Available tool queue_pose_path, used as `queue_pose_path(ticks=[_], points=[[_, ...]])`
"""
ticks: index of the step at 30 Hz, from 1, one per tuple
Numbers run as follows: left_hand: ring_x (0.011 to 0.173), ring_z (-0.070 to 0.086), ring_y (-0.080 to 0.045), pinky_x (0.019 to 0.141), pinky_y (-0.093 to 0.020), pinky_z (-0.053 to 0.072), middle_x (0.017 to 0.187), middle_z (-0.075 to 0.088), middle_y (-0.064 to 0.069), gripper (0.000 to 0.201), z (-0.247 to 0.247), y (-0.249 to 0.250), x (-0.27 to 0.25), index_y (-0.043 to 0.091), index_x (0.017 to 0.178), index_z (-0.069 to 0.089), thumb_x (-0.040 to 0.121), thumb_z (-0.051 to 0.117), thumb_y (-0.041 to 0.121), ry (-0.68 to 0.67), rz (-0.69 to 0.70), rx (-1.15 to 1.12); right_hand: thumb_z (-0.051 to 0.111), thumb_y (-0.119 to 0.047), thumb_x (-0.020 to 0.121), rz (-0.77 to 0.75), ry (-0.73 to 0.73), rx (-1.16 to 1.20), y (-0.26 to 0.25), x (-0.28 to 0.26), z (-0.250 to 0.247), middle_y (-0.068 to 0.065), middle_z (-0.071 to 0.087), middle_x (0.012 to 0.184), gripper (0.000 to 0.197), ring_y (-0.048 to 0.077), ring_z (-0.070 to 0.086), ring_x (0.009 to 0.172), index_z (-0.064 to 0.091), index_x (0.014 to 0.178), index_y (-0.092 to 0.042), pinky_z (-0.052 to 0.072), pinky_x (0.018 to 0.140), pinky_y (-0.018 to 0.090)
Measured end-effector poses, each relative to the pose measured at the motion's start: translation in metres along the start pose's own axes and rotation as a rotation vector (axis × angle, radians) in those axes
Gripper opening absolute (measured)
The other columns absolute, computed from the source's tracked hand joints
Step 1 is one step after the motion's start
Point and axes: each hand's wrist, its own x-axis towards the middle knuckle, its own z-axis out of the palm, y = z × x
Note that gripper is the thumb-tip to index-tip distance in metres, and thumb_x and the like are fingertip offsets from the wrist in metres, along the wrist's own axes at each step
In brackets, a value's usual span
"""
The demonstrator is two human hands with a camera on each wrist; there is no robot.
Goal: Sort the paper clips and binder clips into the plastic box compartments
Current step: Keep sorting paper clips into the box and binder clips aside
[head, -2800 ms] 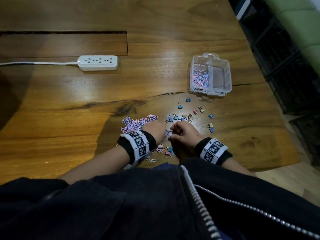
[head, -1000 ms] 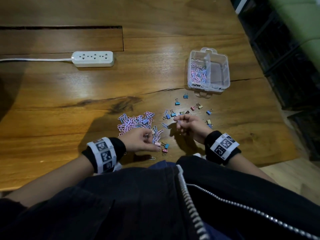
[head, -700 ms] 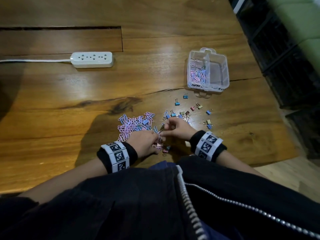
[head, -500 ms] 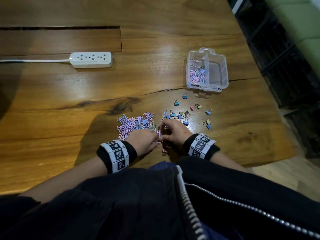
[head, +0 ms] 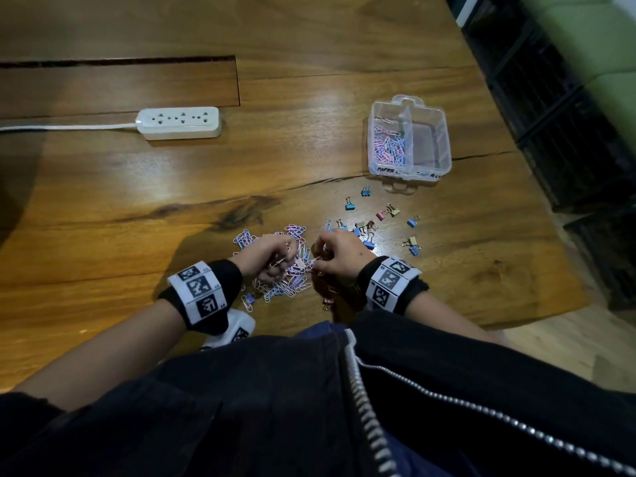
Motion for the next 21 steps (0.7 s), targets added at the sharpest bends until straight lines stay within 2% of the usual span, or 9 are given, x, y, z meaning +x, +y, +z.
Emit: queue_pose_path(ticks=[2, 4, 6, 8, 11, 13, 15, 17, 21], points=[[0.032, 0.031, -0.006, 0.037, -0.010, 0.023, 0.046, 0.046, 0.003, 0.010, -0.004, 0.003, 0.000, 0.009, 0.065, 0.045, 0.068, 0.036, 0.011, -0.030, -0.030, -0.188, 0.065, -0.023, 0.079, 0.002, 0.040, 0.001, 0.000, 0.000, 0.001, 0.000, 0.046, 0.092, 0.012, 0.020, 0.051, 0.094, 0.059, 0.086, -0.014, 0.044, 0.085, 0.033], [0.033, 0.033, -0.006, 0.035, -0.011, 0.024, 0.048, 0.047, 0.003, 0.019, -0.003, 0.003, 0.004, 0.010, 0.066, 0.050, 0.080, 0.038, 0.013, 0.011, -0.043, -0.146, 0.062, -0.020, 0.082, 0.002, 0.047, 0.016, 0.001, -0.002, 0.002, 0.001, 0.048, 0.090, 0.012, 0.016, 0.048, 0.086, 0.060, 0.086, -0.009, 0.039, 0.077, 0.027], [0.038, 0.035, -0.009, 0.040, -0.016, 0.026, 0.053, 0.044, 0.002, 0.027, -0.001, 0.001, 0.009, 0.015, 0.063, 0.050, 0.089, 0.045, 0.018, 0.082, -0.038, 0.166, 0.060, -0.017, 0.083, 0.017, 0.027, 0.031, 0.003, -0.005, 0.001, 0.003, 0.051, 0.089, 0.007, 0.014, 0.046, 0.081, 0.057, 0.082, -0.011, 0.036, 0.074, 0.026], [0.052, 0.042, -0.015, 0.051, -0.023, 0.033, 0.062, 0.048, -0.001, 0.022, 0.002, -0.003, 0.010, 0.018, 0.067, 0.050, 0.086, 0.058, 0.026, 0.141, 0.018, 0.612, 0.059, -0.015, 0.084, 0.036, 0.009, 0.042, 0.006, -0.007, -0.001, 0.002, 0.050, 0.086, 0.012, 0.014, 0.047, 0.078, 0.051, 0.076, -0.014, 0.036, 0.072, 0.026], [0.079, 0.055, -0.019, 0.066, -0.027, 0.037, 0.084, 0.059, 0.001, 0.029, 0.010, -0.010, 0.006, 0.021, 0.091, 0.056, 0.077, 0.066, 0.043, 0.164, 0.148, 1.229, 0.054, -0.013, 0.087, 0.045, -0.001, 0.005, 0.010, -0.011, -0.003, 0.001, 0.043, 0.090, 0.023, 0.014, 0.043, 0.083, 0.042, 0.068, -0.019, 0.034, 0.076, 0.025], [0.096, 0.058, -0.019, 0.070, -0.027, 0.038, 0.100, 0.063, 0.002, 0.039, 0.013, -0.013, 0.007, 0.022, 0.105, 0.055, 0.078, 0.062, 0.049, 0.162, 0.208, 1.446, 0.052, -0.013, 0.088, 0.046, 0.016, 0.002, 0.011, -0.013, -0.003, 0.001, 0.041, 0.091, 0.021, 0.014, 0.041, 0.084, 0.041, 0.072, -0.018, 0.032, 0.077, 0.023], [0.103, 0.058, -0.020, 0.072, -0.028, 0.041, 0.110, 0.063, 0.002, 0.038, 0.015, -0.016, 0.009, 0.022, 0.109, 0.054, 0.081, 0.058, 0.048, 0.163, 0.227, 1.507, 0.052, -0.012, 0.089, 0.072, 0.040, 0.093, 0.011, -0.017, -0.005, -0.001, 0.043, 0.083, 0.019, 0.012, 0.043, 0.075, 0.043, 0.072, -0.016, 0.034, 0.074, 0.023], [0.106, 0.057, -0.020, 0.071, -0.028, 0.040, 0.113, 0.062, 0.001, 0.034, 0.016, -0.019, 0.009, 0.021, 0.110, 0.055, 0.086, 0.054, 0.045, 0.154, 0.232, 1.530, 0.051, -0.012, 0.089, 0.143, 0.059, 0.322, 0.013, -0.021, -0.010, -0.005, 0.046, 0.074, 0.024, 0.006, 0.046, 0.067, 0.042, 0.068, -0.019, 0.037, 0.063, 0.020], [0.105, 0.057, -0.021, 0.070, -0.030, 0.041, 0.112, 0.062, -0.001, 0.026, 0.018, -0.021, 0.007, 0.018, 0.106, 0.056, 0.092, 0.044, 0.037, 0.136, 0.265, 1.573, 0.047, -0.002, 0.088, 0.225, 0.090, 0.777, 0.018, -0.028, -0.027, -0.002, 0.050, 0.074, 0.018, 0.008, 0.050, 0.063, 0.047, 0.076, -0.015, 0.038, 0.057, 0.020]])
